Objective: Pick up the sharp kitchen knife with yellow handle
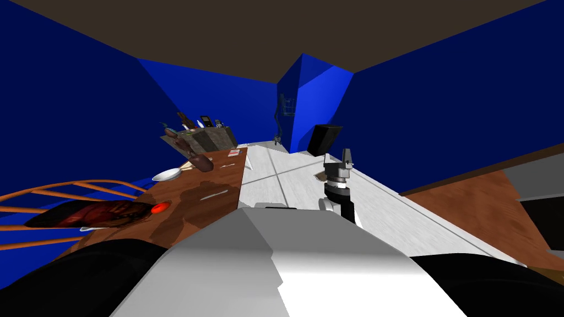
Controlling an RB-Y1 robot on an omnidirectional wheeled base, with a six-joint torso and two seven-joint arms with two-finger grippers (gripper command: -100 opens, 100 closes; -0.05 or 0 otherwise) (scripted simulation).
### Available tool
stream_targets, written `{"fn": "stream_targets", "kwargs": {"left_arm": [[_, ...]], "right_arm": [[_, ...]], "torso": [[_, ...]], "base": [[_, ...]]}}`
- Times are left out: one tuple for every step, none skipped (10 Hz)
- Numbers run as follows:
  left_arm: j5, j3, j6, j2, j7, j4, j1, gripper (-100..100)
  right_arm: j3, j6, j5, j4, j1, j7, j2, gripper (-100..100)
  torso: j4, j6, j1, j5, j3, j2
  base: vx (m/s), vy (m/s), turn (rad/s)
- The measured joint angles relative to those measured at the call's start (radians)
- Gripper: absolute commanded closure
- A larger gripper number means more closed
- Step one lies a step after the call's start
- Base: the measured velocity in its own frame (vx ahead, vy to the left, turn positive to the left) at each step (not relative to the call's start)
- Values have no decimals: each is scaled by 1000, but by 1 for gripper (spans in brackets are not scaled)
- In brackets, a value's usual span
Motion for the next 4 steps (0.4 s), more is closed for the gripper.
{"fn": "stream_targets", "kwargs": {"left_arm": [[0,0,0,0,0,0,0,100],[-1,1,2,0,4,-11,8,100],[-5,4,4,1,13,-34,29,100],[-6,4,5,0,16,-36,32,0]], "right_arm": [[0,0,0,0,0,0,0,0],[0,0,0,0,0,0,0,0],[0,0,0,0,0,0,0,0],[0,0,0,0,0,0,0,0]], "torso": [[0,0,0,0,0,0],[0,-1,-2,0,0,1],[0,-1,-5,-1,1,1],[0,0,-3,-1,0,1]], "base": [[-11,-29,13],[-10,-64,32],[-4,-32,20],[-2,-6,2]]}}
